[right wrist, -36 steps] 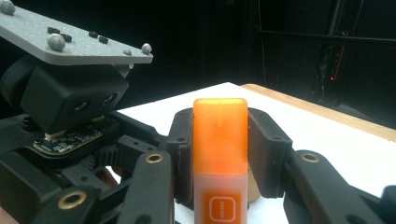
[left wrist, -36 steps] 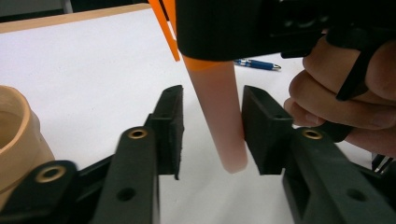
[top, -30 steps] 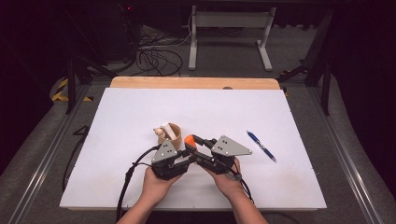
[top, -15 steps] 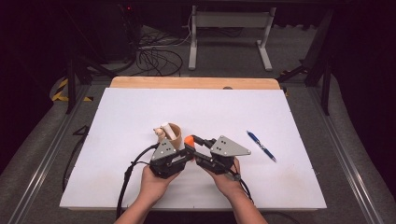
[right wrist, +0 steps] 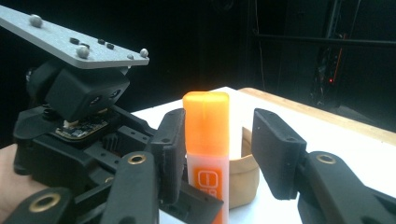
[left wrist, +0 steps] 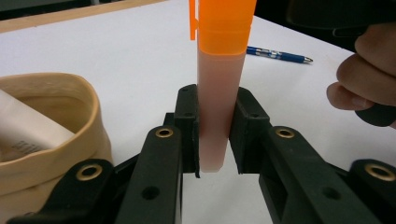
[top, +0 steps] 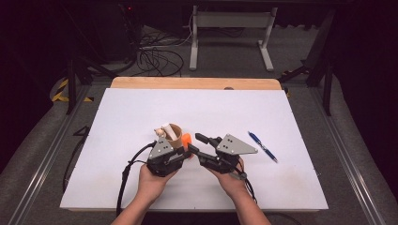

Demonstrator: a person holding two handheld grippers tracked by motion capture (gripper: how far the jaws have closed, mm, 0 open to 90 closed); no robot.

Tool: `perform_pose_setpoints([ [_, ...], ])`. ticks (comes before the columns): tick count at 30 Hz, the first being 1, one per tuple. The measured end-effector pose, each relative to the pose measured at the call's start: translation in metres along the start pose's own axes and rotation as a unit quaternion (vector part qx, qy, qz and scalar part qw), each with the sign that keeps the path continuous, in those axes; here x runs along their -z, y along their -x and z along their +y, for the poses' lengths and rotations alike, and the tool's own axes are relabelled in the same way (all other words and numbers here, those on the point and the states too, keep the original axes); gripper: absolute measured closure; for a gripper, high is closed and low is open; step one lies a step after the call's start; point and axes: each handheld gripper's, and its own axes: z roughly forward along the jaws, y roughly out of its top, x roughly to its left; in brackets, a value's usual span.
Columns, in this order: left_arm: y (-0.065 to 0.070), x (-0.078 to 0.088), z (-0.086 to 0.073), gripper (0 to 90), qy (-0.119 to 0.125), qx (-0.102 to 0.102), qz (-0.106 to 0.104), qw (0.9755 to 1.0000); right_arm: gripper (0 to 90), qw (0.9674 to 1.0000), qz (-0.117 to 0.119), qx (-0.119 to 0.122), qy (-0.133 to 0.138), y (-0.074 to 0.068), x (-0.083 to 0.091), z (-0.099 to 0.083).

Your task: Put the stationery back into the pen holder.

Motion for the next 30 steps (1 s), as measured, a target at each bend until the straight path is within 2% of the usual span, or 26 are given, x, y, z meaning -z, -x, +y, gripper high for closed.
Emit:
perform_pose_setpoints([
  [3,-0.002,0.002,0.002,74.9,0.005,0.003,0.002,1.0,52.7,1.0,-0.001,-0.001,0.003,0.001,0.002,0.001],
  [4,-0.004,0.004,0.002,75.0,0.005,-0.001,0.006,1.0,51.9,1.0,-0.001,-0.001,0.004,0.002,0.003,0.001],
  [5,-0.004,0.004,0.003,75.0,0.006,0.004,0.005,1.0,50.8,1.0,-0.001,0.0,0.004,0.003,0.003,0.001],
  [6,-0.005,0.005,0.003,75.0,0.008,-0.001,0.008,0.9999,50.2,1.0,-0.002,-0.001,0.002,0.003,0.004,0.001],
  [10,-0.008,0.008,0.005,75.0,0.012,0.004,0.011,0.9999,46.5,0.9999,-0.008,0.001,-0.008,0.006,0.005,0.001],
  [13,-0.012,0.011,0.007,75.0,0.013,-0.002,0.019,0.9997,44.0,0.9998,-0.011,0.0,-0.017,0.008,0.005,0.001],
  [18,-0.016,0.015,0.01,74.9,0.019,0.0,0.024,0.9995,39.3,0.9996,-0.017,0.002,-0.024,0.012,0.007,0.001],
  [21,-0.018,0.016,0.011,74.9,0.021,0.006,0.027,0.9994,37.6,0.9995,-0.019,0.002,-0.026,0.014,0.007,0.001],
  [30,-0.028,0.022,0.019,74.9,0.033,0.006,0.041,0.9986,34.5,0.9991,-0.024,-0.003,-0.036,0.017,0.009,0.0],
])
